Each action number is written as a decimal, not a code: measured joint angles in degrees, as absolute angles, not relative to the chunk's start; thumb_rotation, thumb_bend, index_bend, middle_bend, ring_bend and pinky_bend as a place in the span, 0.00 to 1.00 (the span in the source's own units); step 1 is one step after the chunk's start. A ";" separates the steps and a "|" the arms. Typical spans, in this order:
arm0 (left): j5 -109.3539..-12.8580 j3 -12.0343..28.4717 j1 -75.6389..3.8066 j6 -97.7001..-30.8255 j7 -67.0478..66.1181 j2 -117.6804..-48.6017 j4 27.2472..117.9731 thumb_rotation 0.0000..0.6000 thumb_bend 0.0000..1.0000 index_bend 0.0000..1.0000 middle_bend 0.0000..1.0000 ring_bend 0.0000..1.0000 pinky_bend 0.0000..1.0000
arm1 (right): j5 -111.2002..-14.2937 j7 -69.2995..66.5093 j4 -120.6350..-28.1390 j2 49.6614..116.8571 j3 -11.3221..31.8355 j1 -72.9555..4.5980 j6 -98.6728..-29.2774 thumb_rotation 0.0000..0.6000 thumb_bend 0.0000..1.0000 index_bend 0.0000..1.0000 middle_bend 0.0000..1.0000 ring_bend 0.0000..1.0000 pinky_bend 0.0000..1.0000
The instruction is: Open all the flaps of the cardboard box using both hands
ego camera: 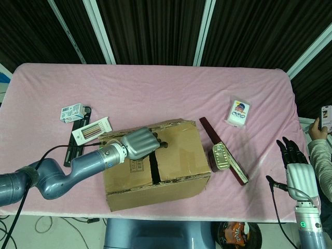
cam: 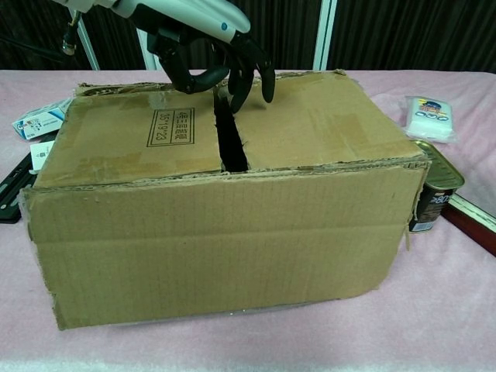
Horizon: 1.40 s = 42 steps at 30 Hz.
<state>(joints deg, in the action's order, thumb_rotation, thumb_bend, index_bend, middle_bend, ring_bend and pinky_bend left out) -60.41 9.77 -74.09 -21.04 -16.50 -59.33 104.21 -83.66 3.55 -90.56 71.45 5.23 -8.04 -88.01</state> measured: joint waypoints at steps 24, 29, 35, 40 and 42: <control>-54.20 1.83 -81.71 -20.89 -18.64 -59.03 105.27 1.00 1.00 0.30 0.54 0.40 0.42 | -83.36 2.85 -89.87 71.82 6.20 -7.64 -87.07 1.00 0.18 0.00 0.00 0.00 0.21; -53.68 0.81 -82.40 -21.14 -18.16 -58.17 105.87 1.00 1.00 0.34 0.59 0.44 0.49 | -83.32 2.87 -89.95 71.87 6.34 -7.57 -87.01 1.00 0.18 0.00 0.00 0.00 0.21; -53.43 0.48 -82.73 -21.49 -17.28 -57.17 106.45 1.00 1.00 0.34 0.60 0.46 0.50 | -83.29 2.91 -89.98 71.90 6.47 -7.50 -86.90 1.00 0.18 0.00 0.00 0.00 0.21; -53.28 0.82 -82.89 -21.42 -15.90 -55.64 107.11 1.00 1.00 0.34 0.60 0.46 0.50 | -83.21 2.93 -89.92 71.96 6.57 -7.48 -86.73 1.00 0.18 0.00 0.00 0.00 0.21; -53.26 1.06 -82.90 -21.32 -15.19 -54.83 107.43 1.00 1.00 0.34 0.60 0.46 0.50 | -83.15 2.96 -89.90 71.98 6.63 -7.47 -86.67 1.00 0.18 0.00 0.00 0.00 0.21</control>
